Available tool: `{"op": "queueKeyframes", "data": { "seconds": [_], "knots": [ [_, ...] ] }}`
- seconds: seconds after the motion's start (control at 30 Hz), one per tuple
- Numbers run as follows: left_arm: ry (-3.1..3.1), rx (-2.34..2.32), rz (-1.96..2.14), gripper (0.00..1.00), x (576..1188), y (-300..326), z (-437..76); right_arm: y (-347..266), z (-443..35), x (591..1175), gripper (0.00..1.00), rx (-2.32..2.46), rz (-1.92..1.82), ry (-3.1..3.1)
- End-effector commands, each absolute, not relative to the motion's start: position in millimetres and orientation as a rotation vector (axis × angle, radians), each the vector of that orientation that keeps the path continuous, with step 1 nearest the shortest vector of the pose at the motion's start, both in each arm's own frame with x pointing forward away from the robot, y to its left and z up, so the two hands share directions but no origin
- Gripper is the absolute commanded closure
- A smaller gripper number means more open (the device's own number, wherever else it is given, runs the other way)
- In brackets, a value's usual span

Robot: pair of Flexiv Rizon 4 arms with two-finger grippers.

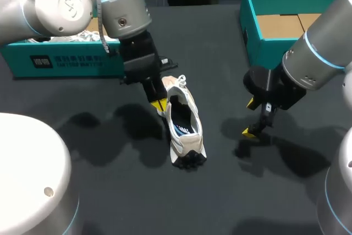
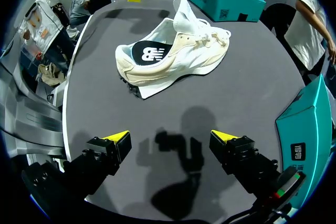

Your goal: Take the shoe out of the shoebox, open the shoe tongue, remove and reinsert the insole, then place the shoe into the shoebox

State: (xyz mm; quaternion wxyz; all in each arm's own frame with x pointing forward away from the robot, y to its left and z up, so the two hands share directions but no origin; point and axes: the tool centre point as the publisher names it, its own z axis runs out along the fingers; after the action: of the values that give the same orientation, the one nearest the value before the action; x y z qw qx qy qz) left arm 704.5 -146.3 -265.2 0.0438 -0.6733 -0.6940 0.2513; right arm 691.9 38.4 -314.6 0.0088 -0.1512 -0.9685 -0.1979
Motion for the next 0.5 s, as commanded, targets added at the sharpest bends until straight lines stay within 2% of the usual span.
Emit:
{"op": "queueKeyframes", "data": {
  "seconds": [0.03,0.2,0.5],
  "knots": [
    [-2.070,-2.100,0.638,1.00,705.5,-164.3,-269.9,38.1,-315.0,690.5,0.00,-0.473,-0.618,-3.028],
    [-2.070,-2.100,0.638,1.00,705.5,-164.3,-269.9,38.1,-315.0,690.5,0.00,-0.473,-0.618,-3.028],
    [-1.952,-2.116,0.512,1.00,703.6,-182.1,-315.1,38.1,-315.0,690.5,0.00,-0.473,-0.618,-3.028]
  ]
}}
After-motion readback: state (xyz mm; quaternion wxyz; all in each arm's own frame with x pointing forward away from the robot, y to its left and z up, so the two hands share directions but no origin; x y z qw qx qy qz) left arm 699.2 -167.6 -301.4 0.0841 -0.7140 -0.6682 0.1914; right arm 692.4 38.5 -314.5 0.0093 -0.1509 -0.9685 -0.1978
